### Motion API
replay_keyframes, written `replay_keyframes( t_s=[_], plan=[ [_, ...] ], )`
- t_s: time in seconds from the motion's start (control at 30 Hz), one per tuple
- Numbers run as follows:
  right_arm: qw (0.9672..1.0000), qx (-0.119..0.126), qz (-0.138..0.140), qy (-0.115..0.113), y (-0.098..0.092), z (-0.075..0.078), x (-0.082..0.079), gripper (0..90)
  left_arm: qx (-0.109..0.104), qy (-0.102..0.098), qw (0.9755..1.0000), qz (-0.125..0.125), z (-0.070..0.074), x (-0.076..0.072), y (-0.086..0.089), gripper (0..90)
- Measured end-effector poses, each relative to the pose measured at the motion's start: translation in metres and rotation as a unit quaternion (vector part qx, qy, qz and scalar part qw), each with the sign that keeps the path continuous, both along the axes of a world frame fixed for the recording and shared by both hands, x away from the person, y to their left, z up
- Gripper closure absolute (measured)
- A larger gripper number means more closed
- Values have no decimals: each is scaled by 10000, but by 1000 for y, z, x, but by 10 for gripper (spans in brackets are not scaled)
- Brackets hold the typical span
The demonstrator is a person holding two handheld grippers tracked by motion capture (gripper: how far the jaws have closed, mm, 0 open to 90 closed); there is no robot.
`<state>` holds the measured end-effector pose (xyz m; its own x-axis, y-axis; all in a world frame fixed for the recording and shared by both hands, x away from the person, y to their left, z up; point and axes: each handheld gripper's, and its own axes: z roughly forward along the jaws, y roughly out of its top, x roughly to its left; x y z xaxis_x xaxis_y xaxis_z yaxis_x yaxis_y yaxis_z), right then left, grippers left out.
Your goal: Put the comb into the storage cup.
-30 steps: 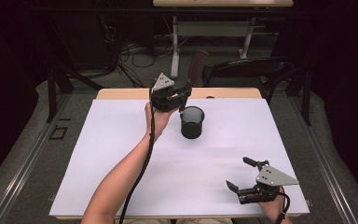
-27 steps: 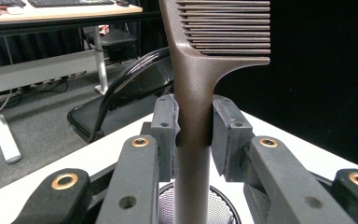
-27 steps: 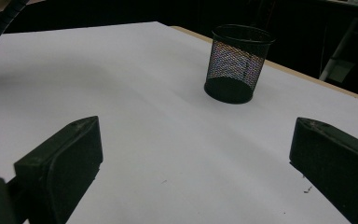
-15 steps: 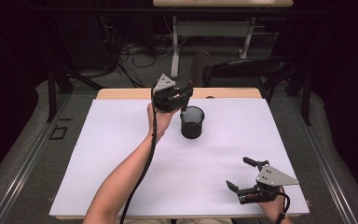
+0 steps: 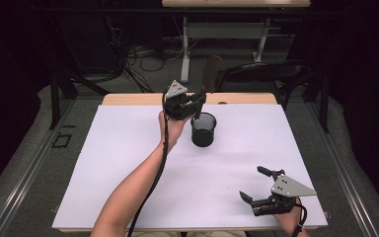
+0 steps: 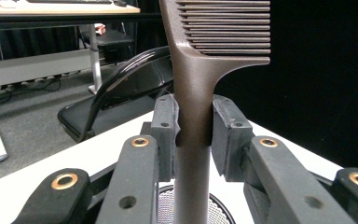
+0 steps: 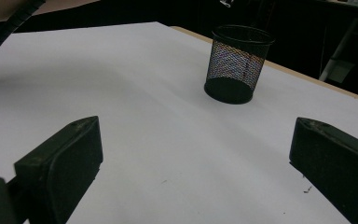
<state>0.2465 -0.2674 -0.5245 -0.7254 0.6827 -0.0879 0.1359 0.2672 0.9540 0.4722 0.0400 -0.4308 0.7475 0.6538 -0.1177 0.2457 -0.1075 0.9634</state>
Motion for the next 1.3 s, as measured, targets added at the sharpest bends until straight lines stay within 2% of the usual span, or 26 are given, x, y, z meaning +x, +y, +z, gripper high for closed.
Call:
replay_keyframes(
  t_s=[0.93,1.3],
  plan=[
    [10000,0,5,6,0,0,0,20,-97,-9,9999,42,-15,8,-10,724],
    [10000,-5,7,-3,0,0,0,20,-195,86,9997,71,-22,12,-12,724]
  ],
)
